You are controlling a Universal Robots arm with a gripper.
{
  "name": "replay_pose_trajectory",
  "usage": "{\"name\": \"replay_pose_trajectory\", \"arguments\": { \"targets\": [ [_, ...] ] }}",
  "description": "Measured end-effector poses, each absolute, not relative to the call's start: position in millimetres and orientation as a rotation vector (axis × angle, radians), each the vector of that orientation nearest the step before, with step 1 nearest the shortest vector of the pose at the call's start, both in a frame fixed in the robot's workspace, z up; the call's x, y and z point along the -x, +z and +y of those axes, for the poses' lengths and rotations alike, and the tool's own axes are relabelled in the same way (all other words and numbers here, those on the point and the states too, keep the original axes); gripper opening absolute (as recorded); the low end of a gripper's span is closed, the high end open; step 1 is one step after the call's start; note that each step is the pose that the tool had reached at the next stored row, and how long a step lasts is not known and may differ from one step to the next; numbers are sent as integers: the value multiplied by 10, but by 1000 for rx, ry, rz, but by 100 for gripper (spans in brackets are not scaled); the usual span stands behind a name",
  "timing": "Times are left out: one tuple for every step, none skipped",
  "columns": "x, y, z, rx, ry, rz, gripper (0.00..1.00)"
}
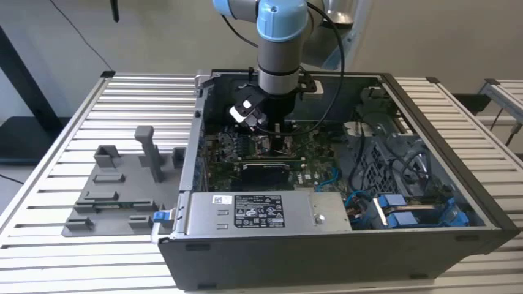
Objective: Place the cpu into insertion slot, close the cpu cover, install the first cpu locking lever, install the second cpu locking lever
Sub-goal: 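Place the cpu into insertion slot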
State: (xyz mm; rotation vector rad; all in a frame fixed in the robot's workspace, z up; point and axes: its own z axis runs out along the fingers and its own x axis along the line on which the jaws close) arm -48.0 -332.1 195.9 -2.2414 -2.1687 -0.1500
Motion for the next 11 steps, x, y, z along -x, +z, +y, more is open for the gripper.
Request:
{"name": "replay_pose_trajectory", "arguments": {
  "targets": [
    [480, 1959, -3321, 2241, -150, -2169, 54],
    [480, 1959, -3321, 2241, -150, -2169, 54],
    [480, 1959, -3321, 2241, -150, -2169, 54],
    [480, 1959, -3321, 2241, -150, -2169, 54],
    [480, 1958, -3321, 2241, -150, -2169, 54],
    [479, 1954, -3318, 2241, -153, -2168, 56],
    [479, 1954, -3319, 2241, -152, -2168, 56],
    [479, 1958, -3320, 2241, -151, -2169, 62],
    [480, 1972, -3321, 2241, -151, -2169, 62],
    [480, 1994, -3321, 2241, -150, -2169, 62],
    [480, 2019, -3321, 2241, -150, -2169, 62]
  ]
}}
